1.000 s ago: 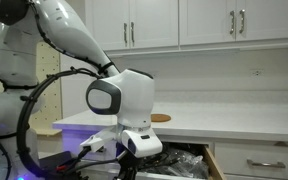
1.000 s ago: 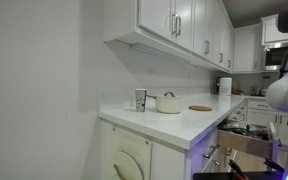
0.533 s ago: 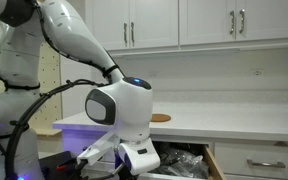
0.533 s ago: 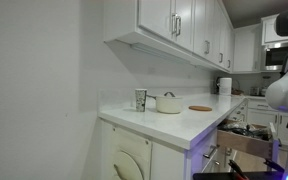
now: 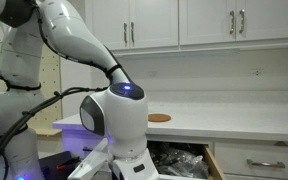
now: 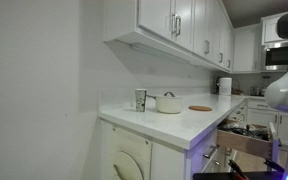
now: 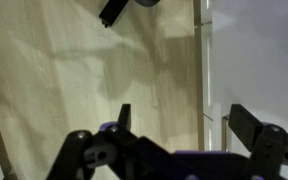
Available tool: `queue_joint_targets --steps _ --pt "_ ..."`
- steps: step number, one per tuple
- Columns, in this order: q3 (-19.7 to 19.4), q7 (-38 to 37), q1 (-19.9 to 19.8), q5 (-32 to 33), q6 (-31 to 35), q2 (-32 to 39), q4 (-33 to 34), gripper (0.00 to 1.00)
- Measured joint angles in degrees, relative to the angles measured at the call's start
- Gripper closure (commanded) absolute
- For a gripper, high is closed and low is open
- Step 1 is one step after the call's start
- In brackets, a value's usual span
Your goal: Close the drawer, uncover the pot and put the lid on the mat, and then open the second overhead cabinet door from the left
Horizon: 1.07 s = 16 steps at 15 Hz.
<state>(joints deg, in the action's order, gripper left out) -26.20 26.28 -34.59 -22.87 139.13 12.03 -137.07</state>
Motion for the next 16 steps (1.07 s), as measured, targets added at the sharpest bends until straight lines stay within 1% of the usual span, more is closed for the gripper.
queue_joint_targets --steps 3,5,6,8,10,11,12,14,16 --pt "1.59 3.92 -2.09 -2.17 0.14 0.96 0.38 0.00" --pt "3.22 6.89 -3.57 -5.20 0.20 1.37 0.39 0.01" --pt "4.07 8.38 -4.25 -7.00 0.20 1.55 0.39 0.26" --pt "5.46 10.65 -5.30 -9.77 0.20 2.00 0.39 0.27" --pt "6.36 12.04 -5.85 -11.51 0.20 2.49 0.39 0.43" --pt "6.64 12.43 -5.98 -12.01 0.20 2.70 0.40 0.52" --pt "6.87 12.76 -6.10 -12.32 0.20 2.86 0.42 0.58" --pt "7.24 12.82 -6.20 -12.70 0.21 2.93 0.55 0.74" --pt "7.71 13.27 -6.22 -14.39 0.50 2.93 0.86 0.89"
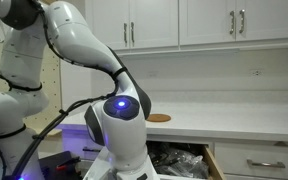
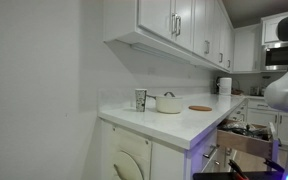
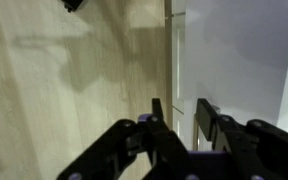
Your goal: Close the drawer, uncover the pot and put the lid on the mat, and then open the second overhead cabinet door from the left
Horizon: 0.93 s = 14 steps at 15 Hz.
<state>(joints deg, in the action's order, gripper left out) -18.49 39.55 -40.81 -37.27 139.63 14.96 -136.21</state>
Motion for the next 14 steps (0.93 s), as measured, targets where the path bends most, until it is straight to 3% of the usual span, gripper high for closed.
queue_joint_targets --steps 2,7,14 --pt "0.53 1.89 0.00 -2.75 1.15 0.00 0.16 1.00" --pt "2.46 9.42 0.15 -11.18 5.71 0.05 -0.03 1.00" --pt "4.27 16.59 3.13 -19.21 6.62 0.10 -1.08 1.00"
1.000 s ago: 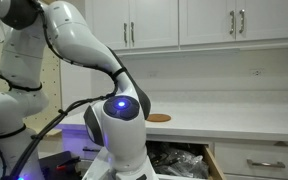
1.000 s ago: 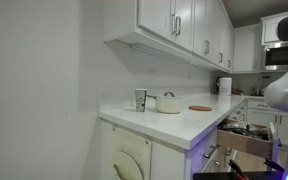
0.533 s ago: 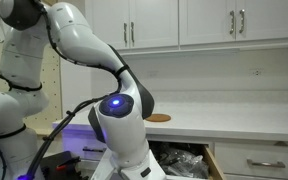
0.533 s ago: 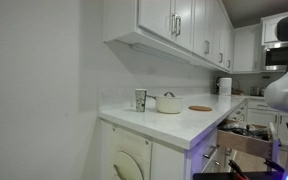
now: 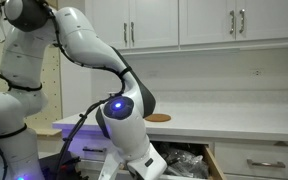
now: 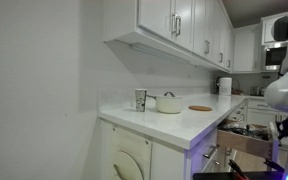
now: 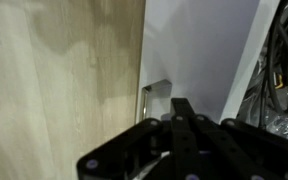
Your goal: Close the drawer, uncover the pot and put the lid on the mat, and then open the second overhead cabinet door from the left
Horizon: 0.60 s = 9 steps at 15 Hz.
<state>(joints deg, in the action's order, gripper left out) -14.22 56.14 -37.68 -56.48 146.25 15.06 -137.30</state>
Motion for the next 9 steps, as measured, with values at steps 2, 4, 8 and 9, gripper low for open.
queue_joint_targets --steps 2,4,8,9 --pt "0.03 1.79 1.08 -2.64 0.49 0.05 -0.47 1.00" --pt "0.03 3.35 1.78 -5.48 0.50 0.13 -0.78 1.00" --pt "-0.16 4.84 3.40 -10.82 0.50 0.55 -1.22 1.00" --pt "-0.29 5.00 3.86 -11.80 0.49 0.67 -1.29 1.00"
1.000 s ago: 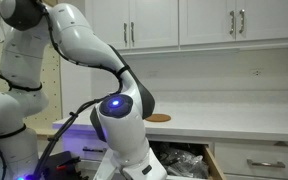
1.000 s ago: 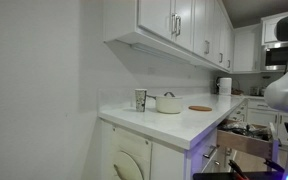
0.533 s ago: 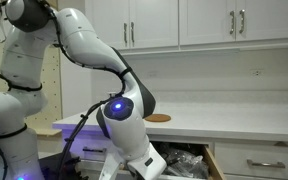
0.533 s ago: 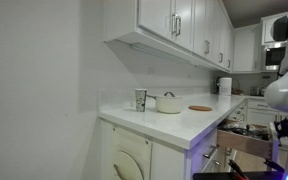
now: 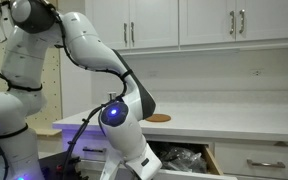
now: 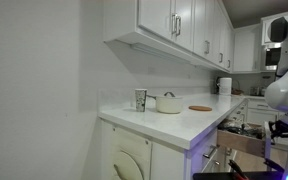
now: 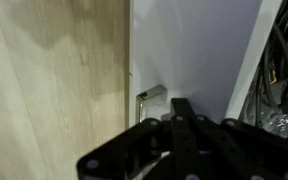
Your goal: Close the drawer, uncover the pot and put the lid on the mat, and then open the second overhead cabinet door from the left
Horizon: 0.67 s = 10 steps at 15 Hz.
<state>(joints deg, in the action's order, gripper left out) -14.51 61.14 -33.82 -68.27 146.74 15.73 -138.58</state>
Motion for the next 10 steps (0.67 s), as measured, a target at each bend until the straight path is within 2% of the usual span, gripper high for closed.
queue_joint_targets --steps 10 --pt "-0.60 0.39 5.58 -5.29 -0.04 0.26 -0.36 1.00"
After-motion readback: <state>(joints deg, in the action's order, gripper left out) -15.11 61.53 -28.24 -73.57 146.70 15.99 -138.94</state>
